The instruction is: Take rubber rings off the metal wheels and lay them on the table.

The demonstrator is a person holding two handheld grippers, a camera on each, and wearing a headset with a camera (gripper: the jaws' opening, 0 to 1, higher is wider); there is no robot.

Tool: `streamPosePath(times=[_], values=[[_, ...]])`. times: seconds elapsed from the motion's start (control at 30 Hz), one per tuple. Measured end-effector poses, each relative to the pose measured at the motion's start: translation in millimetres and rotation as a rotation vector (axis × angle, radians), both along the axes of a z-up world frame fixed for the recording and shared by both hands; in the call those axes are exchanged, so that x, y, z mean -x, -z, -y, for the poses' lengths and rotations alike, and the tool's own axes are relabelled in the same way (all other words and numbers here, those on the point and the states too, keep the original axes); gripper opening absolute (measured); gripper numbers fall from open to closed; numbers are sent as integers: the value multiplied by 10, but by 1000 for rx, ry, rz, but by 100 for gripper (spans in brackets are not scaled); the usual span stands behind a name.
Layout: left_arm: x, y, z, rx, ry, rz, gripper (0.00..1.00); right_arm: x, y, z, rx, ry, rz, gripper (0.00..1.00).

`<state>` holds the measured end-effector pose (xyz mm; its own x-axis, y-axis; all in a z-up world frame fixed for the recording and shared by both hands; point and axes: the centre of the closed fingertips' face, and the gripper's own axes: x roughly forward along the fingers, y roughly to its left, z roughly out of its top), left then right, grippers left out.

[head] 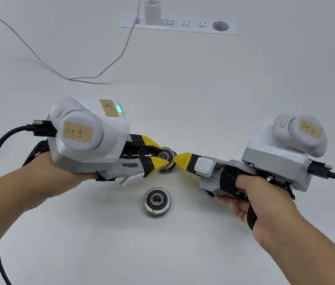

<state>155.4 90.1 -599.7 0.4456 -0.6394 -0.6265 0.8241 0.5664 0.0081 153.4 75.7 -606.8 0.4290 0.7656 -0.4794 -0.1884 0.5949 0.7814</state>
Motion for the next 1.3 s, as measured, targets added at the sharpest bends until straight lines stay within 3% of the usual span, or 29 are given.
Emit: streamPosePath(times=[1.3], values=[[3, -6, -6, 6, 2, 12, 12, 6, -160, -113, -85, -84, 53, 0]])
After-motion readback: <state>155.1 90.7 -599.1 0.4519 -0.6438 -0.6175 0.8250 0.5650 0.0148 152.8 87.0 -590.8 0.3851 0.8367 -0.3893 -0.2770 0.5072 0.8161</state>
